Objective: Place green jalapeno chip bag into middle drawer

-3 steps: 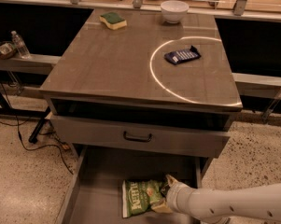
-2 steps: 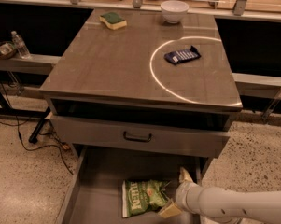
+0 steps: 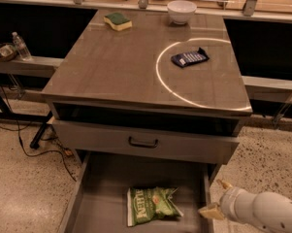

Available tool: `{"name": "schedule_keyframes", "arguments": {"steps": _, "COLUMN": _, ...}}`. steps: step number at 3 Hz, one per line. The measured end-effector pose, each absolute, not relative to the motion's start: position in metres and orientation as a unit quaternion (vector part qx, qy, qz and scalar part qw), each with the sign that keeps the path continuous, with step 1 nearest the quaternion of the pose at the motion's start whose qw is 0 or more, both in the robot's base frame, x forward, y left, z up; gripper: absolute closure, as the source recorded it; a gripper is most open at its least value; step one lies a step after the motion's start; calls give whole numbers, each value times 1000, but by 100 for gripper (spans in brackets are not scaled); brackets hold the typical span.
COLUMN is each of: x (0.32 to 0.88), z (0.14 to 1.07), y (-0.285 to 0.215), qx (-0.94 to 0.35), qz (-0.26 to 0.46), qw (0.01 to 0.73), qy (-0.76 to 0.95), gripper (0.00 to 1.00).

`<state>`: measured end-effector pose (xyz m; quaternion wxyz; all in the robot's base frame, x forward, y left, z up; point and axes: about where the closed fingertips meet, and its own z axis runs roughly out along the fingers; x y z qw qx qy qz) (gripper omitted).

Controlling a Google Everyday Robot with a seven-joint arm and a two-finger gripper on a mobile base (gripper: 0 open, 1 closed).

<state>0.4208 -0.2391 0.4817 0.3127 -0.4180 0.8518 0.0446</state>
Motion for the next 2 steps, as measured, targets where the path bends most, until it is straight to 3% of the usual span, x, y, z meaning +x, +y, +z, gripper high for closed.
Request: {"name": "schedule_keyframes", "arguments": {"steps": 2, "x": 421, "z": 582, "y": -316, "qx": -375, "qz": -39, "qw": 368, "qy": 850, "gripper": 72}}
